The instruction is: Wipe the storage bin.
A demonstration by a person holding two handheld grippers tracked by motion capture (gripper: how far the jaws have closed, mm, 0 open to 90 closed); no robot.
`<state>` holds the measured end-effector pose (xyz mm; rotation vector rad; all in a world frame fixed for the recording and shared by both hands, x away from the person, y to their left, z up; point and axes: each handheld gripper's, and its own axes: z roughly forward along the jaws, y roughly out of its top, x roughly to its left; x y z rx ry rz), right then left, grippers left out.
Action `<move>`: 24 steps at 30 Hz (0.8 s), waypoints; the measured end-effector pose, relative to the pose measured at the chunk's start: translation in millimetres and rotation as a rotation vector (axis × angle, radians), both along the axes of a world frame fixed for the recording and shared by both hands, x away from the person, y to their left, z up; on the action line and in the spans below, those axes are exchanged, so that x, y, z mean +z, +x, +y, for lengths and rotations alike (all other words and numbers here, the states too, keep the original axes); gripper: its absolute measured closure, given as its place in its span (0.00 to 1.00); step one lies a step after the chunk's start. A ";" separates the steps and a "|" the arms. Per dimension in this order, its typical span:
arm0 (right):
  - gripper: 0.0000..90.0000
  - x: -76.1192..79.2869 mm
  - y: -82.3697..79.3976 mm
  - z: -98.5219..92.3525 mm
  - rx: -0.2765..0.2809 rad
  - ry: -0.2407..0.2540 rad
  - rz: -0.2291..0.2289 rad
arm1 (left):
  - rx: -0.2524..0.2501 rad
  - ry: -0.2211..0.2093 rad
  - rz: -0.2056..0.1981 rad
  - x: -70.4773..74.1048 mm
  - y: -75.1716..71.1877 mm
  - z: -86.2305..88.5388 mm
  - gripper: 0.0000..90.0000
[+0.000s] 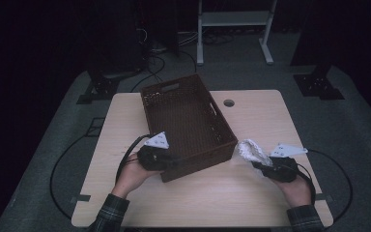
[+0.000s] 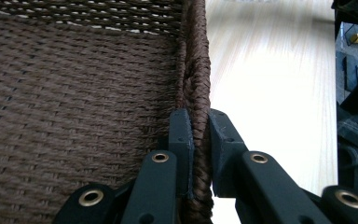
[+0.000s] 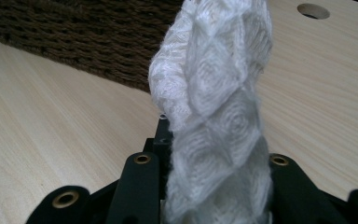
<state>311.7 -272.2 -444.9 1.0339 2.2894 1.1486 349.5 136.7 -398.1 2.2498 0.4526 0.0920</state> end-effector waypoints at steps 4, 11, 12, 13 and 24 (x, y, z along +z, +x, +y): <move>0.76 0.5 -0.3 -0.9 -0.004 0.002 -0.003 | 0.013 0.004 -0.006 -2.1 1.6 -12.5 0.89; 0.76 1.8 -0.7 -1.2 -0.007 0.010 -0.013 | 0.025 -0.010 -0.020 -3.6 1.6 -15.9 0.87; 0.76 2.0 -0.8 -1.1 -0.007 0.010 -0.014 | 0.023 -0.010 -0.018 -4.1 1.8 -15.1 0.87; 0.76 2.3 -1.0 -1.1 -0.006 0.011 -0.016 | 0.025 -0.017 -0.015 -4.9 2.1 -14.6 0.86; 0.76 5.9 -4.8 2.0 0.005 0.032 -0.034 | 0.022 -0.028 -0.021 -10.5 0.2 -10.9 0.86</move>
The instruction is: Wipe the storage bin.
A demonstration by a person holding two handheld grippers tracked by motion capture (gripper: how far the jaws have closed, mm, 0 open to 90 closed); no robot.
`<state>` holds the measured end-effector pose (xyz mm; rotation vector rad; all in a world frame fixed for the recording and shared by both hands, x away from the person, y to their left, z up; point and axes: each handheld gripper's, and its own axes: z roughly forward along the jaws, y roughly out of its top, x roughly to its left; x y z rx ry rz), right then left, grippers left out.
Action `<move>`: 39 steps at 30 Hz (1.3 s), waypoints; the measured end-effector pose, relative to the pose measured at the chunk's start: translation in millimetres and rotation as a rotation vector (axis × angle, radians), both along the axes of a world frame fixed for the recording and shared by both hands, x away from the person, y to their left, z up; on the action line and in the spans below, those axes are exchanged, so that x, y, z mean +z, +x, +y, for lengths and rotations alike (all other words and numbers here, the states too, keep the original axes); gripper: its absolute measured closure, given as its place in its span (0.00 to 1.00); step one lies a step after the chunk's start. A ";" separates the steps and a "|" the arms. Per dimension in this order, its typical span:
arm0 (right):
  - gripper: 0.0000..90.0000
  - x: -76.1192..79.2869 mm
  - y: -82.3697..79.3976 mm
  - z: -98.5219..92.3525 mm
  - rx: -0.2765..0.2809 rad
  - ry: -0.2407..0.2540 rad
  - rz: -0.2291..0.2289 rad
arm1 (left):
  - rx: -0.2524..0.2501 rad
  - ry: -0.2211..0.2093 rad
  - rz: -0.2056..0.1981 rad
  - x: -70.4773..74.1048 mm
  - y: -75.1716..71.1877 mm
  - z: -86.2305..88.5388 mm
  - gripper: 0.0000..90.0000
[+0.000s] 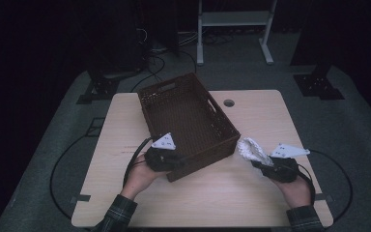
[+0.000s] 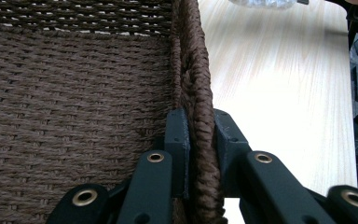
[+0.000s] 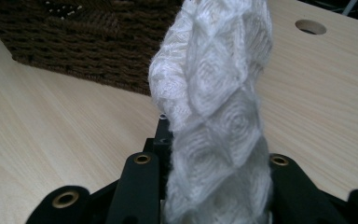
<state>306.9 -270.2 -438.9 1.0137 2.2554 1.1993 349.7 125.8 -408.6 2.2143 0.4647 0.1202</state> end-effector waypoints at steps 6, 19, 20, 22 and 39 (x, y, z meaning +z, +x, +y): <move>0.76 6.7 -4.2 5.5 0.008 0.019 -0.024 | -0.006 0.007 0.011 -1.3 0.5 1.3 0.86; 0.76 7.0 6.5 19.4 0.008 0.019 -0.025 | -0.007 0.007 0.009 -4.4 -0.9 3.3 0.85; 0.76 5.8 8.2 20.3 0.006 0.017 -0.018 | -0.007 0.007 0.009 -4.4 -0.9 3.4 0.85; 0.76 2.8 12.0 22.2 0.009 0.008 -0.009 | -0.009 0.004 0.010 -4.2 -1.2 3.4 0.84; 0.76 -30.7 29.2 29.5 0.013 -0.074 0.172 | -0.012 0.013 0.008 -4.0 -1.5 3.1 0.82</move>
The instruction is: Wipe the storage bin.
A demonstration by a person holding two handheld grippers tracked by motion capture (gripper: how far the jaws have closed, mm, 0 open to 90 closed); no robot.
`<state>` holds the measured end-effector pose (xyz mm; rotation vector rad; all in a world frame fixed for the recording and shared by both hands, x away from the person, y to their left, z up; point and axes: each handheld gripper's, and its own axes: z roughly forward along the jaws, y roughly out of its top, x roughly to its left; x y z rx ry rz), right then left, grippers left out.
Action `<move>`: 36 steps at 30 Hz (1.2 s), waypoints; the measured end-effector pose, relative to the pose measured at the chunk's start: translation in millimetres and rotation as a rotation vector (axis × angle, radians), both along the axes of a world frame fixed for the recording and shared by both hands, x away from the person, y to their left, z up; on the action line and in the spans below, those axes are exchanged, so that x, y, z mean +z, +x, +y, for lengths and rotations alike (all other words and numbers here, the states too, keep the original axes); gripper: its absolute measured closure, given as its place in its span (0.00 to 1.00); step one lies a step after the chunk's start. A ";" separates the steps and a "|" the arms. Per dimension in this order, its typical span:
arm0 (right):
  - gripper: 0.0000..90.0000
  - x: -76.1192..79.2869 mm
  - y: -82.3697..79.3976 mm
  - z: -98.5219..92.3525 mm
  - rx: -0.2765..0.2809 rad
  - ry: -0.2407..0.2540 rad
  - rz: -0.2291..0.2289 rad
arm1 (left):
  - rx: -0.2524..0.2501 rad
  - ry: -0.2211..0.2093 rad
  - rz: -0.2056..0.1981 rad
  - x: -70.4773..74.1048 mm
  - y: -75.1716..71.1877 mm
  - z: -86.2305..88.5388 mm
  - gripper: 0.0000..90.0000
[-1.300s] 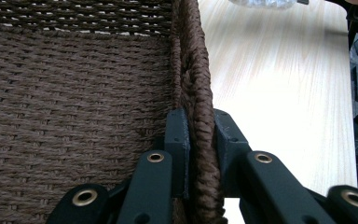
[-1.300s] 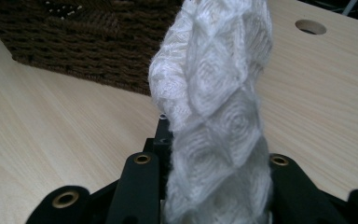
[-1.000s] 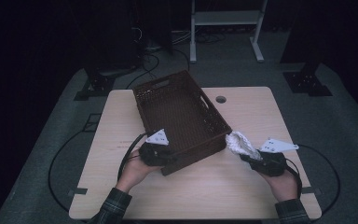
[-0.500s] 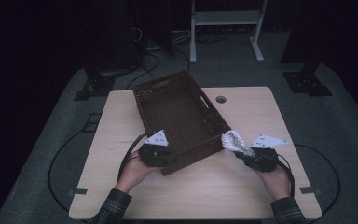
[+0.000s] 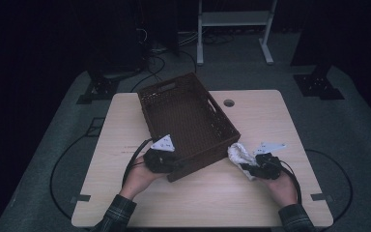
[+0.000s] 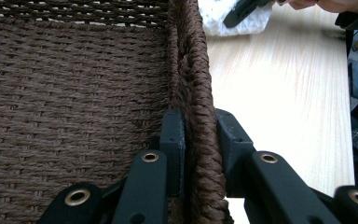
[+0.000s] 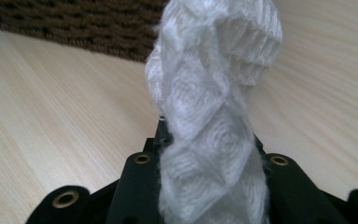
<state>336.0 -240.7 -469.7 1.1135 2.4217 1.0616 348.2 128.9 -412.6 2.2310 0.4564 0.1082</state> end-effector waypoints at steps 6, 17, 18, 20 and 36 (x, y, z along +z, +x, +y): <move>0.76 -8.4 2.3 5.1 0.014 -0.023 0.051 | 0.001 -0.001 0.000 0.0 -0.1 -0.1 0.82; 0.76 13.0 -13.6 2.5 0.028 0.029 -0.056 | 0.002 0.000 0.001 0.1 0.0 -0.2 0.82; 0.76 15.4 -15.7 2.7 0.027 0.033 -0.069 | 0.001 0.000 0.001 0.1 0.0 -0.2 0.82; 0.76 20.1 -18.8 2.9 0.030 0.036 -0.093 | 0.003 0.000 0.002 0.2 0.0 -0.3 0.82; 0.77 46.5 -30.7 2.9 0.037 0.094 -0.204 | 0.002 0.002 0.003 0.4 0.2 -0.4 0.82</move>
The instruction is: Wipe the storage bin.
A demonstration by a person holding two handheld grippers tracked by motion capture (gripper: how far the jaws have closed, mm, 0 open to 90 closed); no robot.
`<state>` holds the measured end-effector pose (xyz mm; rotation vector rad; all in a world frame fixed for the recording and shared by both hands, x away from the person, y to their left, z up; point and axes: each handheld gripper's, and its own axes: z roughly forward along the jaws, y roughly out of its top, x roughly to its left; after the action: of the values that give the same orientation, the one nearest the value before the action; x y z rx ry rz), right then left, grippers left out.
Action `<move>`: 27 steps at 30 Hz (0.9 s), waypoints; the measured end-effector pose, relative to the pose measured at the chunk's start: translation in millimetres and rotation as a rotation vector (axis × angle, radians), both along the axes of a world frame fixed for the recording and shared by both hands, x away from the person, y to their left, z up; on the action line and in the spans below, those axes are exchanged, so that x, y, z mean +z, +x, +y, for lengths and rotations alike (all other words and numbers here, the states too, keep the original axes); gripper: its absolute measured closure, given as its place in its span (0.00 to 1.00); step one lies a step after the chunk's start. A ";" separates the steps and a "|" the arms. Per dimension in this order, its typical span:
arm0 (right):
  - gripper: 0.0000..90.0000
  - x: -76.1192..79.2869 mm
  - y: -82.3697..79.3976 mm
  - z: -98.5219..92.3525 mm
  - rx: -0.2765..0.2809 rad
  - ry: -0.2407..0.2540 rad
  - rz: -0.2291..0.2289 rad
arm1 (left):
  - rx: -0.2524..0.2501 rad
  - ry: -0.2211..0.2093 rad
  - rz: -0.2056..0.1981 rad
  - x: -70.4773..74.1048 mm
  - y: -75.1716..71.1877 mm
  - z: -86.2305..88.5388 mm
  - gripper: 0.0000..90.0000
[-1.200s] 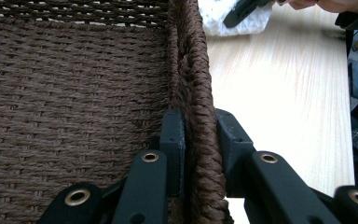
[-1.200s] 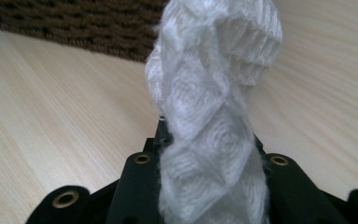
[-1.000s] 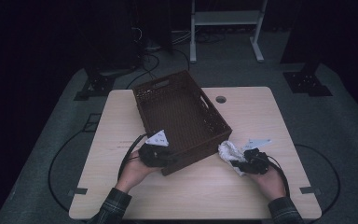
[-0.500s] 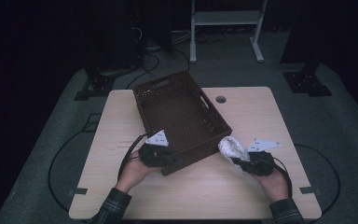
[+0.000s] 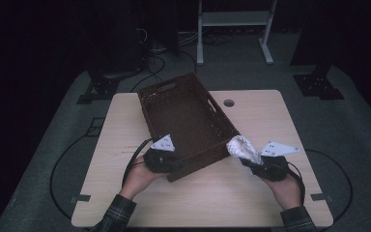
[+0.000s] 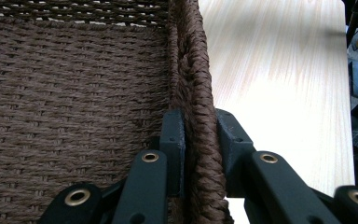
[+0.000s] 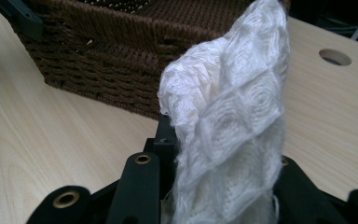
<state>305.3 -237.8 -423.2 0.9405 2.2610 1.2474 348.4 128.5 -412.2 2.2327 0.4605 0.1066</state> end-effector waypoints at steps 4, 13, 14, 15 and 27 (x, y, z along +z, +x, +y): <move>0.77 2.5 -1.8 1.2 0.005 0.009 -0.015 | -0.001 0.000 0.000 0.0 0.0 0.1 0.82; 0.77 8.8 -7.9 2.9 0.026 0.036 -0.059 | -0.002 0.001 -0.001 0.0 0.1 0.1 0.82; 0.77 8.4 -7.7 3.1 0.029 0.038 -0.054 | -0.001 0.001 0.000 0.1 0.1 0.1 0.82; 0.77 7.9 -7.7 3.0 0.029 0.039 -0.055 | -0.001 0.002 0.000 0.1 0.1 0.0 0.82; 0.77 -12.4 4.4 11.1 0.054 0.011 0.021 | -0.002 0.003 -0.001 0.3 0.3 -0.1 0.82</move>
<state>309.7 -226.7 -435.6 0.9057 2.3130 1.2796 348.7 128.4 -411.9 2.2359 0.4585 0.1074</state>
